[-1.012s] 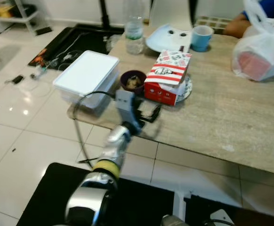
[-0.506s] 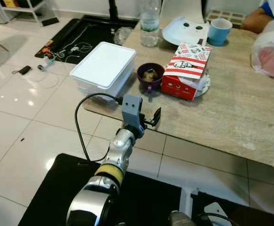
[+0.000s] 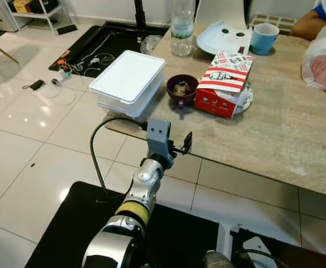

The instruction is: Restocking fridge

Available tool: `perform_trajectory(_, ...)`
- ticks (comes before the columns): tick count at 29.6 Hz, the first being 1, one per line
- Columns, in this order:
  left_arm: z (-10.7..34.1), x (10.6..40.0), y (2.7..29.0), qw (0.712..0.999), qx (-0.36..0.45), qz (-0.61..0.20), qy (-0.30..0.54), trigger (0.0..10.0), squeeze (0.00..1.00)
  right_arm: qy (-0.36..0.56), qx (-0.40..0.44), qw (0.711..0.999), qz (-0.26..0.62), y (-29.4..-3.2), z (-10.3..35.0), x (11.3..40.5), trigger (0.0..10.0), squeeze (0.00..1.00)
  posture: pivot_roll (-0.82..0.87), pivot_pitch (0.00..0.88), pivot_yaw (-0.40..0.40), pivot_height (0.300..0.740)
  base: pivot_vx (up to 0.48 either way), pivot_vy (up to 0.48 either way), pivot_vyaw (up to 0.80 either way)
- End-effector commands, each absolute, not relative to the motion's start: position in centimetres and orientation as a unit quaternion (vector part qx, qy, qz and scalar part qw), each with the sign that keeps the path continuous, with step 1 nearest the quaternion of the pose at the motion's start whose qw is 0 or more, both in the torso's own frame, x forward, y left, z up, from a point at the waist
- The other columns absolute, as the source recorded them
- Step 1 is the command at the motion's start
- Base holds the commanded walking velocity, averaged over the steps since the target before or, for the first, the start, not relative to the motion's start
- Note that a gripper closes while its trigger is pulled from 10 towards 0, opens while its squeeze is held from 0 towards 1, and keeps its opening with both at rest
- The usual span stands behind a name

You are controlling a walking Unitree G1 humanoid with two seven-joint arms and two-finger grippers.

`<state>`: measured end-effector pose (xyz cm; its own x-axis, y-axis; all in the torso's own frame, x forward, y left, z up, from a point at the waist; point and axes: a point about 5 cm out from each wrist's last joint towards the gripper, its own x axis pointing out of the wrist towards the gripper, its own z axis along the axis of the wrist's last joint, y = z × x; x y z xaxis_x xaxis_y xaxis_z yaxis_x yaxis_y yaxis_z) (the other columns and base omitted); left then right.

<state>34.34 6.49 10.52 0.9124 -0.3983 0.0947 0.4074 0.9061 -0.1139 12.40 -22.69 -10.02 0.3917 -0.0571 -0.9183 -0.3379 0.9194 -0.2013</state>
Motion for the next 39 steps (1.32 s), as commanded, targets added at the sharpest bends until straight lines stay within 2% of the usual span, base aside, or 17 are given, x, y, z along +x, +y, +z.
perform_trajectory(1, 11.0, 34.2, 6.3, 0.975, -0.072, -0.203, -0.052, 10.0, 0.00, 0.546, -0.175, 0.814, 0.090, -22.2, -10.2, 12.3, 10.0, 0.00, -0.11, 0.075, 0.049, 0.740, 0.000, -0.472, 0.00)
perform_trajectory(11, 13.9, 34.2, 6.8, 0.972, -0.065, -0.180, -0.135, 10.0, 0.00, 0.542, -0.175, 0.816, 0.098, -21.8, -10.1, 12.8, 10.0, 0.00, -0.09, 0.046, 0.038, 0.740, 0.000, -0.453, 0.00)
perform_trajectory(21, 15.7, 33.8, 5.9, 0.963, -0.059, -0.196, -0.175, 10.0, 0.00, 0.537, -0.178, 0.818, 0.102, -21.6, -9.9, 13.4, 10.0, 0.00, -0.09, 0.036, 0.036, 0.740, 0.000, 0.000, 0.00)
perform_trajectory(28, 15.7, 34.1, 6.7, 0.970, -0.052, -0.169, -0.167, 10.0, 0.00, 0.540, -0.179, 0.815, 0.105, -21.6, -10.0, 13.1, 10.0, 0.00, -0.09, 0.038, 0.031, 0.740, 0.000, 0.000, 0.00)
perform_trajectory(34, 13.7, 34.8, 9.0, 0.985, -0.072, -0.112, -0.109, 10.0, 0.00, 0.543, -0.180, 0.813, 0.107, -21.7, -10.1, 12.8, 10.0, 0.00, -0.10, 0.050, 0.029, 0.740, 0.000, 0.000, 0.00)
perform_trajectory(39, 12.8, 35.2, 9.7, 0.988, -0.069, -0.108, -0.082, 10.0, 0.00, 0.544, -0.181, 0.812, 0.108, -21.8, -10.1, 12.7, 10.0, 0.00, -0.11, 0.060, 0.025, 0.740, 0.000, 0.000, 0.00)
